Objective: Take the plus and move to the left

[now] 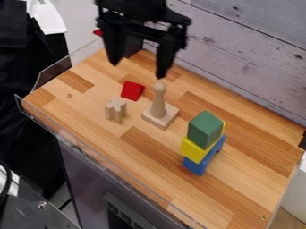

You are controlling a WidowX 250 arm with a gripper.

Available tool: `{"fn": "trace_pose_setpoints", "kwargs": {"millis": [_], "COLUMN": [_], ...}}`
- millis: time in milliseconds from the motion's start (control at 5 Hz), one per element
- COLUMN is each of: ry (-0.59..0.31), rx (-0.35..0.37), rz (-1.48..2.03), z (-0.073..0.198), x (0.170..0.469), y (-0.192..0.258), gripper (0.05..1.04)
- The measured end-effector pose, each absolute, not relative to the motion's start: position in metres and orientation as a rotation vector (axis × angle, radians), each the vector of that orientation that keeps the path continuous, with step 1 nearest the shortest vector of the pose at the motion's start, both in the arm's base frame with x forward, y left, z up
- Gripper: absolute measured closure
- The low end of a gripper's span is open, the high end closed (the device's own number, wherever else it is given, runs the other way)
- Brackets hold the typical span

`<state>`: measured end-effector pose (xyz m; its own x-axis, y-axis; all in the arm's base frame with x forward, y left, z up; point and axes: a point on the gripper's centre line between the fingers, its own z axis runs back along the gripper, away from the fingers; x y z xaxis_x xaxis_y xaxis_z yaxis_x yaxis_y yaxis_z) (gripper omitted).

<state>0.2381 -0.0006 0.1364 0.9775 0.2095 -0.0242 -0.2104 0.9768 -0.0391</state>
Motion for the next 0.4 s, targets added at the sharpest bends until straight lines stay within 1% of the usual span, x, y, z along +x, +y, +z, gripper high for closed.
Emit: {"fn": "trace_pose_setpoints", "kwargs": {"millis": [200, 400], "ry": [0.039, 0.048], "rx": [-0.081, -0.088], "rz": [0.148, 0.111], "z": [0.127, 0.124], "x": [0.25, 0.255], "y": [-0.028, -0.045], "gripper": [0.085, 0.085]}}
